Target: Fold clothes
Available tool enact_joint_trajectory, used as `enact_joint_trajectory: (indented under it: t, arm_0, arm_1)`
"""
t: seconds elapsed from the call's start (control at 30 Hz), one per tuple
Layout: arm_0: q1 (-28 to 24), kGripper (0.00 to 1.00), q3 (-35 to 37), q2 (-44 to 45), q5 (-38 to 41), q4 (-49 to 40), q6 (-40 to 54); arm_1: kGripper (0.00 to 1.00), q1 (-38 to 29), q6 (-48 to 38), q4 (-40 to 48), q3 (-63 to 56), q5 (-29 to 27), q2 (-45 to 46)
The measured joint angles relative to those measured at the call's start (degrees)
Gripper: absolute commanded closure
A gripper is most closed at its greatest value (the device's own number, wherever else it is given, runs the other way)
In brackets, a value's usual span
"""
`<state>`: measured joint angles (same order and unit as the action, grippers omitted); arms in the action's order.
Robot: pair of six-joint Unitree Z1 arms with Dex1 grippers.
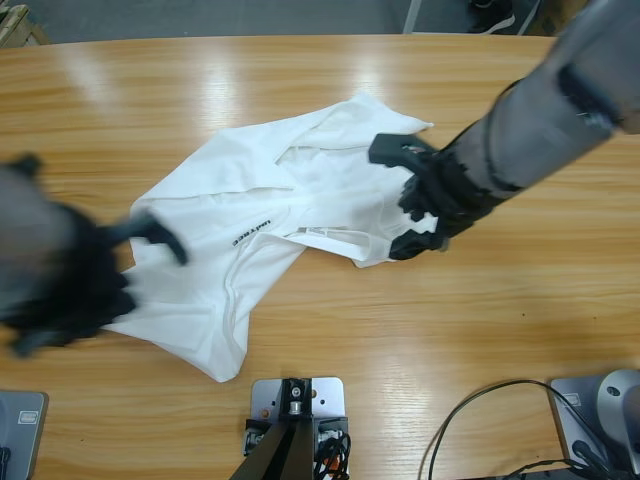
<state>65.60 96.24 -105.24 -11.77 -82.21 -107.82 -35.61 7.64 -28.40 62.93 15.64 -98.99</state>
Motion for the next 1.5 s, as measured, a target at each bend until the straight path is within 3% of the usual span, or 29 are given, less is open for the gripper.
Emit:
enact_joint_trajectory:
  t: [0.13, 0.27, 0.37, 0.5, 0.6, 0.7, 1.17, 1.2, 1.27, 1.3, 1.43, 1.47, 1.5]
  arm_0:
    - [0.01, 0.05, 7.44, -10.14, 5.96, 0.03, -15.74]
    - [-1.17, 0.056, 12.98, -14.83, 7.58, 0.14, -25.98]
    - [-3.76, 0.14, 16.93, -17.44, 6.97, 0.28, -31.46]
    - [-4.79, 0.331, 20.79, -21.99, 6.58, 0.32, -38.63]
    - [-4.79, 0.391, 21.91, -25.15, 6.58, 0.32, -44.05]
    - [-4.89, 0.389, 22.19, -27.21, 6.58, 0.32, -47.88]
    - [-6.02, 0.393, 28.25, -29.34, 0.3, 0.17, -44.34]
    - [-6.1, 0.372, 28.25, -29.38, 0.29, 0.17, -44.34]
    - [-6.55, 0.119, 28.25, -29.66, -0.29, 0.17, -44.34]
    - [-6.81, 0.11, 28.25, -29.85, -0.71, 0.16, -44.26]
    - [-7.24, 0.116, 27.78, -30.48, -1.39, 0.08, -38.72]
    - [-7.18, 0.183, 27.74, -30.84, -1.39, 0.08, -36.96]
    - [-7.06, 0.312, 27.74, -31.21, -1.39, 0.08, -35.93]
  arm_1:
    - [0.23, 0.02, -1.7, -3.14, -0.75, -0.69, 5.47]
    - [0.23, 0.02, -3.44, -5.55, -1.76, -0.73, 10.06]
    - [0.23, 0.02, -4.29, -6.79, -1.99, -0.73, 12.09]
    - [0.23, 0.02, -4.53, -7.63, -3.07, -0.48, 13.33]
    - [0.23, 0.02, -4.67, -7.81, -4.11, 0.08, 14.32]
    - [0.23, 0.02, -4.93, -8.17, -4.55, 0.95, 14.8]
    - [0.23, 0.02, -5.39, -8.4, -6.03, 2.86, 16.28]
    - [0.23, 0.02, -5.43, -8.4, -6.08, 2.88, 16.28]
    - [0.23, 0.02, -5.6, -8.4, -6.39, 3.05, 16.28]
    - [0.23, 0.02, -5.69, -8.4, -6.54, 3.11, 16.28]
    - [0.227, 0.16, -6.07, -8.4, -6.75, 3.42, 16.28]
    - [0.227, 0.41, -6.14, -8.4, -6.75, 3.58, 16.28]
    - [0.228, 0.71, -6.18, -8.4, -6.75, 3.74, 16.28]
